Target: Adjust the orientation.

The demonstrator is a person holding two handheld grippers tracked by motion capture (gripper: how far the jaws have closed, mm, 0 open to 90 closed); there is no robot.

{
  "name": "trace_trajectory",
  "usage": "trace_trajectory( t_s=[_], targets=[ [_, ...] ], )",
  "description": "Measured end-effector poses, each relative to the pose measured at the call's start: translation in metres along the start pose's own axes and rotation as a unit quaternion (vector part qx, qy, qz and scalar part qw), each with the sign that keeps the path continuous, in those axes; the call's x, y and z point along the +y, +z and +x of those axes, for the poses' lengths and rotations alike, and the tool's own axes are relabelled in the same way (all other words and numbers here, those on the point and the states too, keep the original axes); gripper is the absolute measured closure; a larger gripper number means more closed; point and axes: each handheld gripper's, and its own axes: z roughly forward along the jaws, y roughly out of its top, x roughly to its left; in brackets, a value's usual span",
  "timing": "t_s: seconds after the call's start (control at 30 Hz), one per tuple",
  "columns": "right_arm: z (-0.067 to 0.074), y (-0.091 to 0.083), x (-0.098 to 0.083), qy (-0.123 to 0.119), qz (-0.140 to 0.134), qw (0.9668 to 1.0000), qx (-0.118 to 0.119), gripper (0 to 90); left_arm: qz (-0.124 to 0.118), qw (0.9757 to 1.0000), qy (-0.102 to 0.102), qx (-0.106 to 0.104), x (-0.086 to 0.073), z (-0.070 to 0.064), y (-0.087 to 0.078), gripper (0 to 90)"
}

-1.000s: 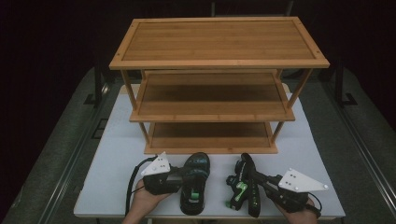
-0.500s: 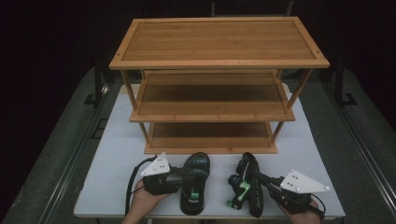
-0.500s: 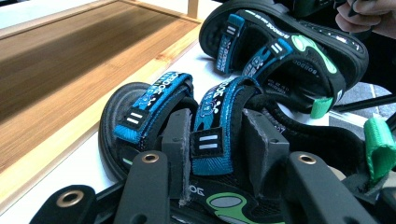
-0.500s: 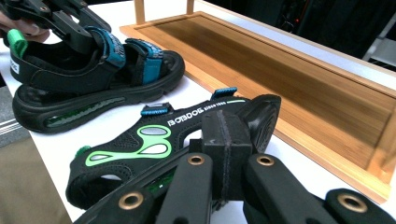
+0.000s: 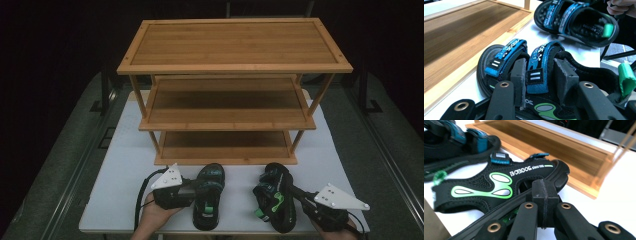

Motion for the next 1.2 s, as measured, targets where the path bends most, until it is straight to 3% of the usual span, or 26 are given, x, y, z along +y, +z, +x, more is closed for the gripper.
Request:
trace_trajectory(
  t_s=[0.23,0.3,0.33,0.37,0.47,0.67,0.9,1.2],
  targets=[
    [-0.007,-0.005,-0.012,0.014,0.029,0.9991,-0.029,89.6,0.000,1.0000,0.000,0.000,0.000,0.000,0.000,63.5],
    [-0.010,-0.006,-0.016,0.025,0.031,0.9990,-0.022,89.6,0.000,1.0000,0.000,0.001,0.000,0.000,0.000,63.5],
    [-0.010,-0.005,-0.018,0.021,0.044,0.9981,-0.037,89.6,0.000,1.0000,0.000,0.000,0.000,0.000,0.000,63.5],
    [-0.012,-0.005,-0.020,0.025,0.050,0.9977,-0.037,89.6,0.000,1.0000,0.000,0.001,0.001,-0.001,0.000,63.5],
    [-0.020,-0.009,-0.027,0.056,0.046,0.9969,-0.030,89.0,-0.001,1.0000,0.000,0.001,0.001,-0.001,0.000,63.5],
    [-0.023,-0.011,-0.029,0.074,0.046,0.9956,-0.034,84.2,-0.002,1.0000,0.002,0.002,0.002,-0.002,-0.001,63.2],
    [-0.023,-0.015,-0.029,0.079,0.045,0.9951,-0.039,82.0,-0.002,1.0000,0.002,0.003,0.002,-0.002,-0.002,62.4],
    [-0.023,-0.028,-0.020,0.091,0.013,0.9951,-0.036,78.3,-0.001,1.0000,0.003,0.004,0.002,-0.004,-0.001,61.4]
  ],
)
